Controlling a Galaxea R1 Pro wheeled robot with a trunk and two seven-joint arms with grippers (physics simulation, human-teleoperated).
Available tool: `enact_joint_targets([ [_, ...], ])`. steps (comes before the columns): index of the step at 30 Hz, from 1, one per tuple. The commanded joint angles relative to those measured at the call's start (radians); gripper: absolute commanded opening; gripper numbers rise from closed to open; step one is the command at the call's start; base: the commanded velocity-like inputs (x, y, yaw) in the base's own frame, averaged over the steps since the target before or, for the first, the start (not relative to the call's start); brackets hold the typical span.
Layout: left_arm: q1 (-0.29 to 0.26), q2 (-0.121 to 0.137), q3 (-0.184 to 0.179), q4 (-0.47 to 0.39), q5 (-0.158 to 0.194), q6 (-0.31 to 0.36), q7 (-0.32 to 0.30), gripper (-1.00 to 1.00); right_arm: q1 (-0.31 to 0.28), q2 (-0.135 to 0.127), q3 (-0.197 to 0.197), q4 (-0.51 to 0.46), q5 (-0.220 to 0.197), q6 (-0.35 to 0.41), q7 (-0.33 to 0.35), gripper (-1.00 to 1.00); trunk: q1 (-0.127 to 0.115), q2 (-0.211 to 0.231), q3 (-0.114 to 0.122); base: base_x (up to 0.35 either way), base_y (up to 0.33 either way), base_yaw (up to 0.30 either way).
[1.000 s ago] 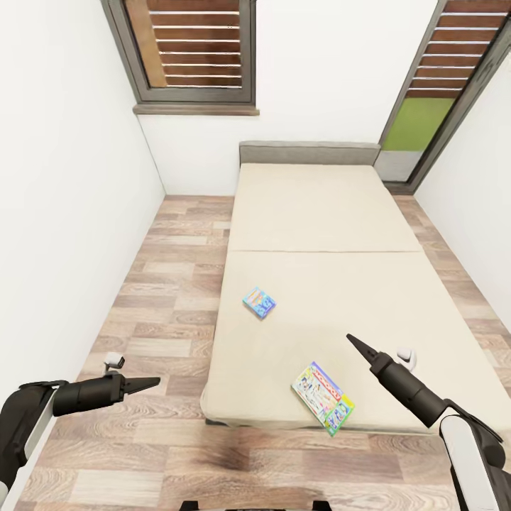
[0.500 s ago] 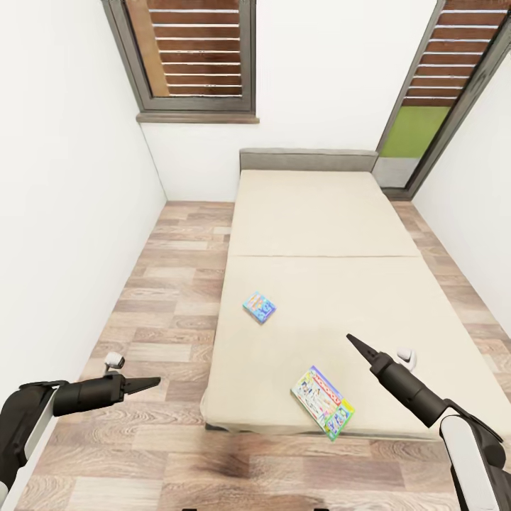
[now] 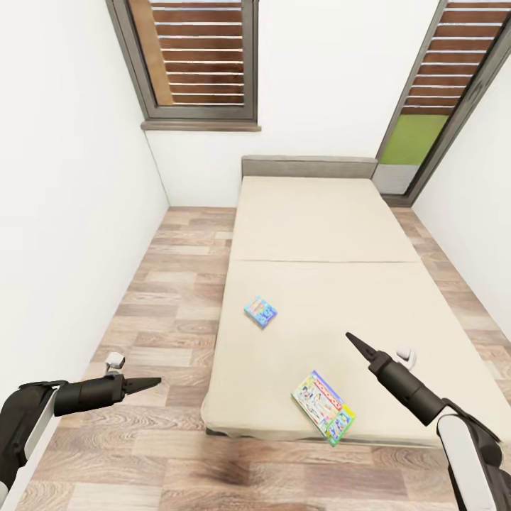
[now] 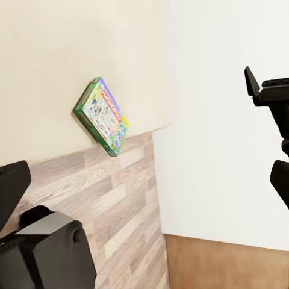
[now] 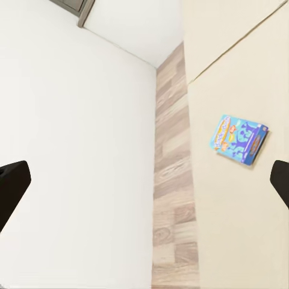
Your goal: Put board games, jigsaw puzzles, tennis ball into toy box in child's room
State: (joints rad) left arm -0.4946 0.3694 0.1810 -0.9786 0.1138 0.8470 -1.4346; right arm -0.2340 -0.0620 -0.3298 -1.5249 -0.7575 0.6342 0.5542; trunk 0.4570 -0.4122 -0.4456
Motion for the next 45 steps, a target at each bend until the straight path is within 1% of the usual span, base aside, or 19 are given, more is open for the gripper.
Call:
enact_joint_targets([
  [1,-0.001,0.000,0.000,0.000,0.001,0.010,-0.002,1.00,-0.001,0.000,0.004,0.000,-0.005,0.006,0.000,1.00,0.001,-0.002,0.000,0.000,0.000,0.077],
  [3,-0.001,0.000,0.000,0.000,0.001,0.010,-0.001,1.00,-0.001,-0.002,0.017,0.001,-0.004,0.002,0.000,1.00,0.001,-0.002,0.004,0.000,0.000,0.079],
  [7,0.000,0.000,0.000,0.000,0.001,0.010,0.006,1.00,-0.001,-0.002,0.027,0.001,-0.004,-0.001,0.000,1.00,0.001,-0.002,0.010,0.000,0.000,0.082],
  [16,-0.001,0.000,0.001,0.000,0.001,0.010,0.042,1.00,-0.001,-0.002,0.031,0.004,-0.003,-0.003,0.000,1.00,0.001,-0.002,0.025,0.000,0.000,0.084],
  [30,-0.001,-0.001,0.001,0.000,0.001,0.010,0.058,1.00,-0.001,-0.002,0.032,0.005,-0.003,-0.004,-0.001,1.00,0.001,-0.002,0.049,0.000,0.000,0.067],
  [37,-0.001,-0.001,0.001,0.000,0.001,0.010,0.077,1.00,-0.001,-0.002,0.032,0.005,-0.003,-0.004,-0.001,1.00,0.001,-0.002,0.060,0.000,0.000,-0.112],
  [45,-0.001,-0.001,0.001,0.000,0.001,0.010,0.080,1.00,-0.001,-0.002,0.032,0.005,-0.003,-0.004,0.000,1.00,0.001,-0.002,0.071,0.000,0.000,-0.185],
])
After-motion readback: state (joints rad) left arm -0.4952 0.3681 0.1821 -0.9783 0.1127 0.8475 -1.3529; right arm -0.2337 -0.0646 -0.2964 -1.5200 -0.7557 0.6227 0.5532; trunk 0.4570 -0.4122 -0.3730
